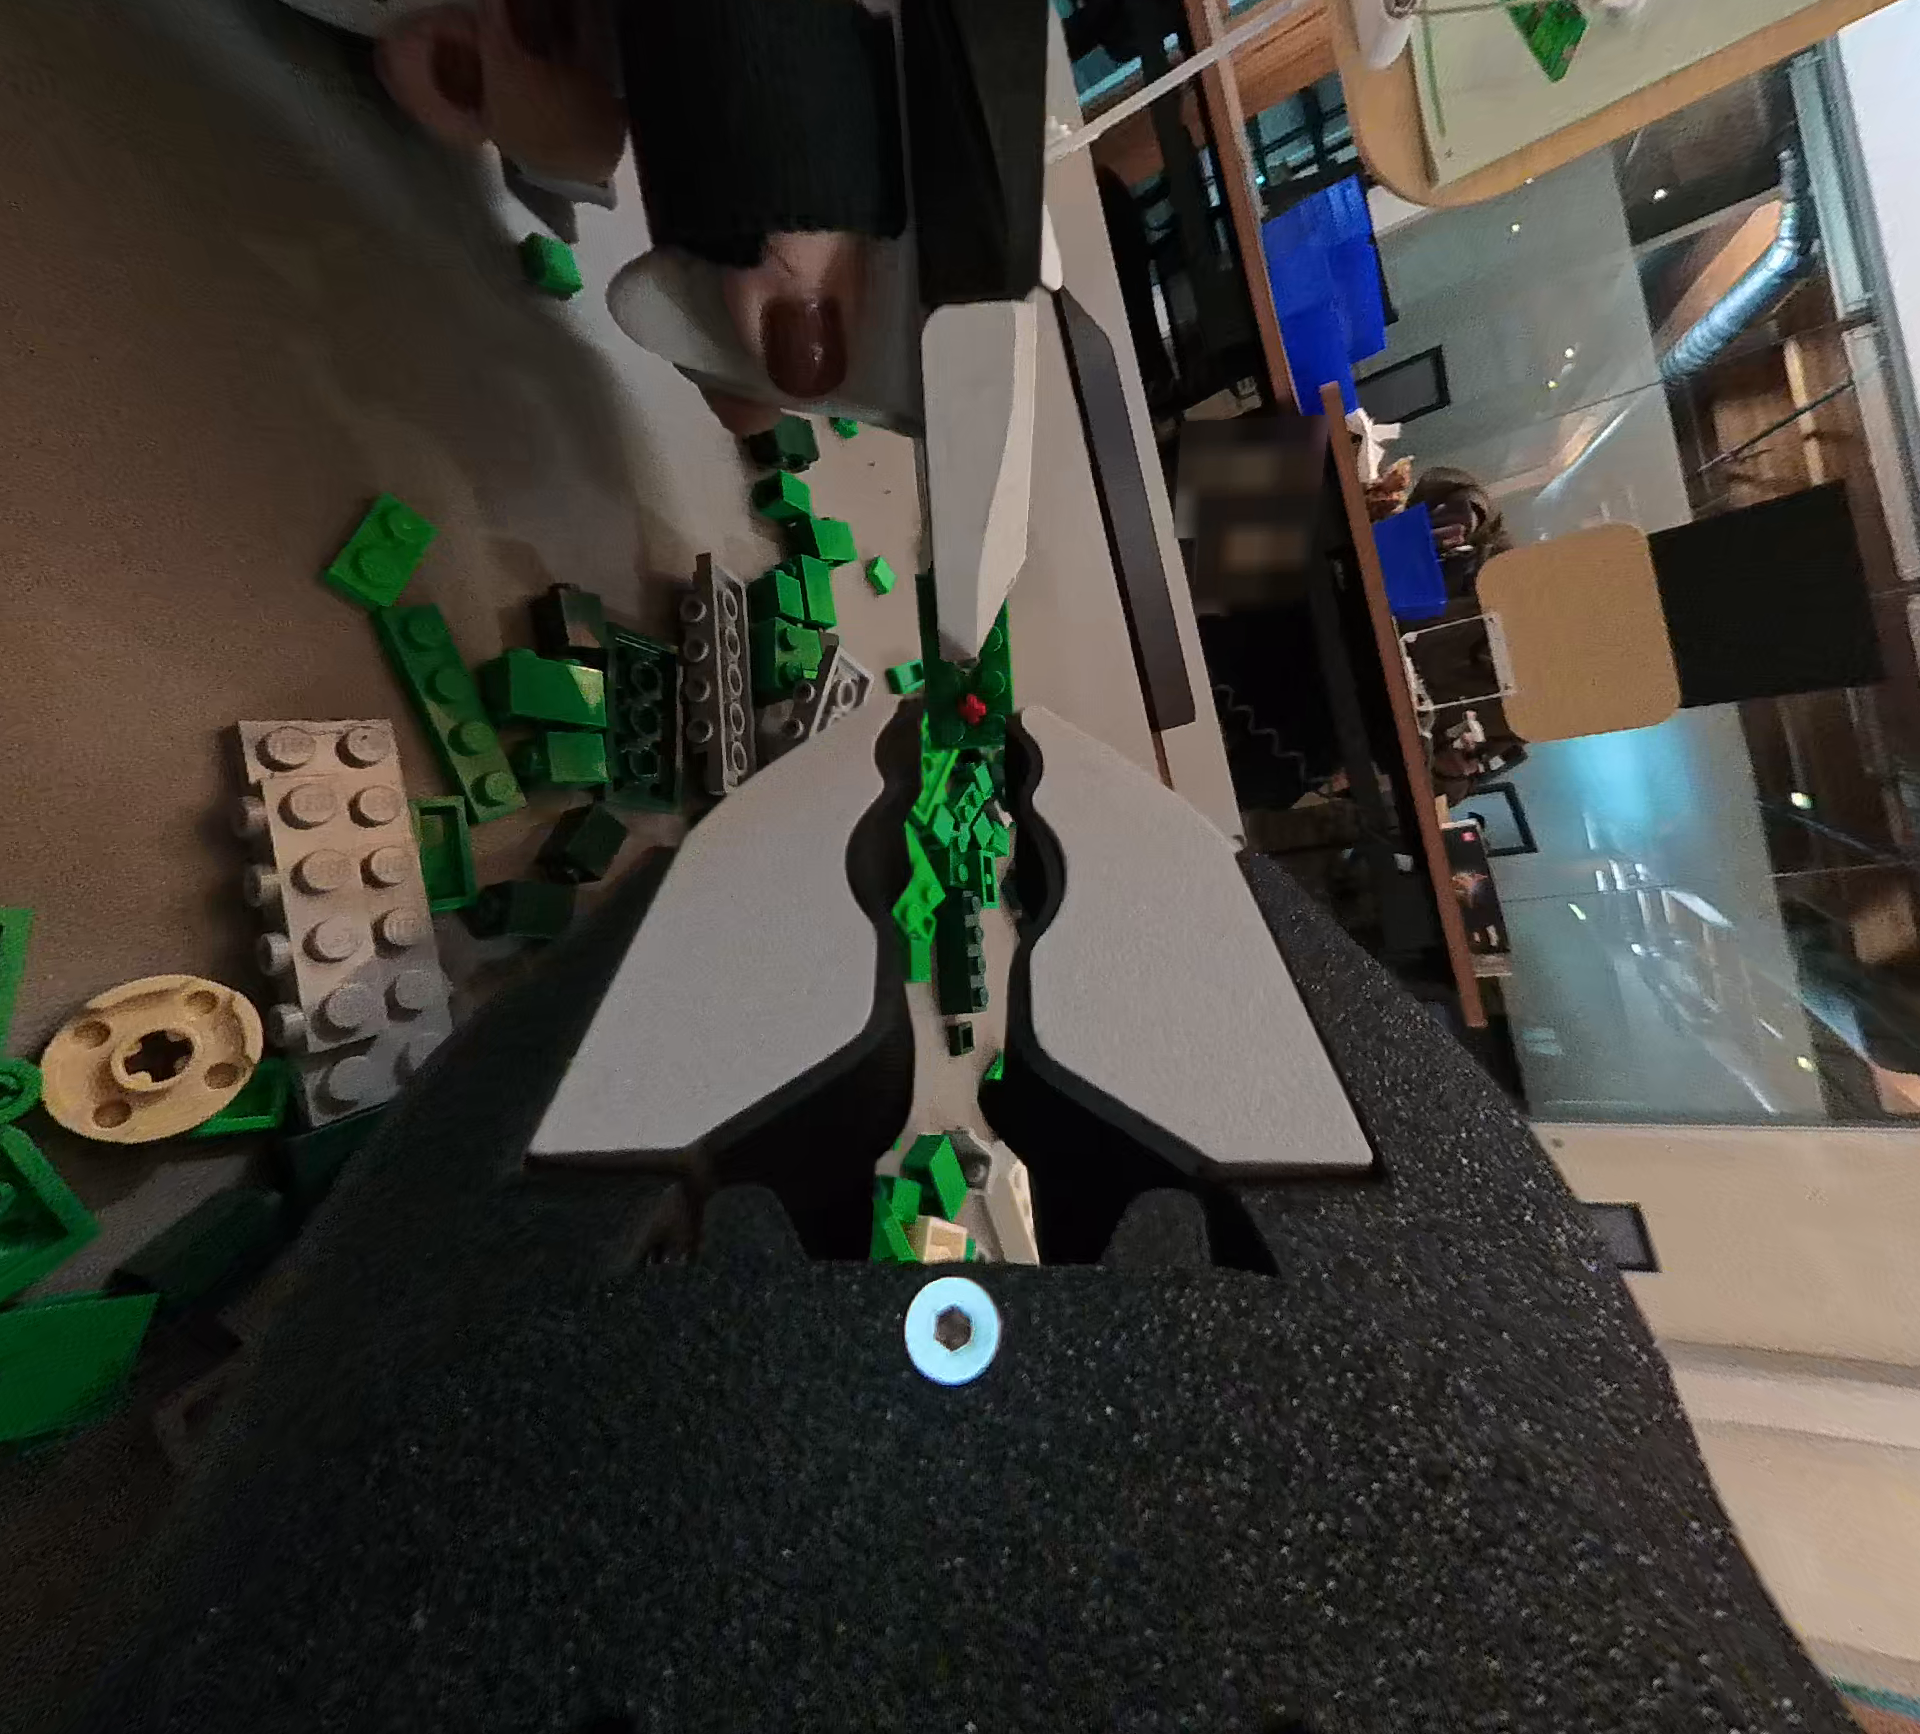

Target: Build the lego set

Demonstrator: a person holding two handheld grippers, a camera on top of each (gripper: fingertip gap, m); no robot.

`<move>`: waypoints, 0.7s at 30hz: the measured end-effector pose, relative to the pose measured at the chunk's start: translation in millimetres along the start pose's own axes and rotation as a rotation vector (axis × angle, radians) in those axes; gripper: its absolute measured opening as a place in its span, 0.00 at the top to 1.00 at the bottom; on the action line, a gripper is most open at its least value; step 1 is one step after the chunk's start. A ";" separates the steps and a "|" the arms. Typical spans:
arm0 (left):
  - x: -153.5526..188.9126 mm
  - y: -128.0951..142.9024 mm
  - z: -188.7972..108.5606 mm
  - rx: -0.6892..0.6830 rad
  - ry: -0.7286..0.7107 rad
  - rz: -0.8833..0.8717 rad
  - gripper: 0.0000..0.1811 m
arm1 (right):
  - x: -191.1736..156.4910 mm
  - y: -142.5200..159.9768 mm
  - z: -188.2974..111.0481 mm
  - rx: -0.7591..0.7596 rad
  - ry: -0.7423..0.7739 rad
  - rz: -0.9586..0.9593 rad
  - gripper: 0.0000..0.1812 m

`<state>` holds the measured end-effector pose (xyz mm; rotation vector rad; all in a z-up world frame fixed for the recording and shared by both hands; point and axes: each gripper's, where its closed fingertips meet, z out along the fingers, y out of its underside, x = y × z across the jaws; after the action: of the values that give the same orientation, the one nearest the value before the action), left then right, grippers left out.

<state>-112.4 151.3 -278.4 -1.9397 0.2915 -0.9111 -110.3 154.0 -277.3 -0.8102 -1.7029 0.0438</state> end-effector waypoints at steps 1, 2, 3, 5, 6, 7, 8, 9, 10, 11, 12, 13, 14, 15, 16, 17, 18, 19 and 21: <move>0.5 0.8 0.6 -0.006 -0.001 0.006 0.94 | -0.4 0.2 0.4 0.001 -0.004 0.002 0.92; 0.8 1.1 0.9 -0.009 -0.002 0.008 0.94 | 0.1 0.2 0.3 0.001 -0.003 -0.001 0.92; 1.2 1.5 1.0 -0.012 0.003 0.006 0.94 | 0.8 0.0 0.1 0.002 -0.002 -0.007 0.94; 2.2 2.0 1.3 -0.014 0.012 0.000 0.94 | 0.0 -0.8 -0.4 0.006 -0.004 -0.028 0.97; 2.2 2.3 1.6 -0.016 0.013 -0.003 0.94 | -0.2 -0.7 -0.3 0.002 0.003 -0.050 0.97; 2.3 2.5 1.7 -0.018 0.014 -0.004 0.94 | -0.3 -0.5 -0.1 -0.003 0.010 -0.074 0.97; 2.3 2.8 1.8 -0.020 0.015 -0.007 0.94 | -0.6 -0.3 0.1 -0.007 0.016 -0.093 0.97; 2.6 3.1 1.9 -0.023 0.021 -0.010 0.94 | -0.7 -0.6 -0.2 -0.009 0.022 -0.114 0.98; 3.7 3.7 1.9 -0.027 0.032 -0.013 0.94 | -1.2 -1.6 -0.9 -0.010 0.027 -0.137 0.97; 4.8 4.2 1.8 -0.031 0.046 -0.018 0.94 | -2.0 -2.3 -1.6 -0.012 0.030 -0.159 0.98; 5.4 4.6 1.7 -0.034 0.053 -0.020 0.94 | -2.7 -2.1 -2.1 -0.015 0.029 -0.172 0.98; 5.9 5.2 1.8 -0.040 0.054 -0.014 0.94 | -3.3 -1.9 -2.6 -0.020 0.023 -0.169 0.98; 6.6 5.7 1.9 -0.044 0.052 0.000 0.94 | -3.5 -1.9 -3.3 -0.023 0.016 -0.154 0.98; 7.0 5.5 1.9 -0.042 0.049 0.009 0.94 | -3.1 -2.0 -3.8 -0.026 0.016 -0.139 0.98; 6.9 4.6 1.8 -0.035 0.041 0.019 0.94 | -2.3 -2.2 -3.7 -0.030 0.020 -0.126 0.98; 6.2 3.6 1.4 -0.026 0.027 0.029 0.94 | -1.7 -2.3 -3.3 -0.031 0.024 -0.114 0.98; 5.5 2.6 1.1 -0.017 0.008 0.043 0.94 | -1.2 -2.1 -2.9 -0.029 0.028 -0.107 0.98; 4.7 2.2 0.9 -0.013 -0.009 0.053 0.94 | -1.2 -1.7 -2.5 -0.027 0.031 -0.108 0.98; 3.3 2.1 1.0 -0.012 -0.030 0.064 0.94 | -1.5 -0.9 -2.0 -0.028 0.037 -0.114 0.98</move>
<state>-109.0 149.1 -278.8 -1.9425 0.3403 -0.8402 -108.9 151.7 -277.5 -0.7289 -1.7155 -0.0730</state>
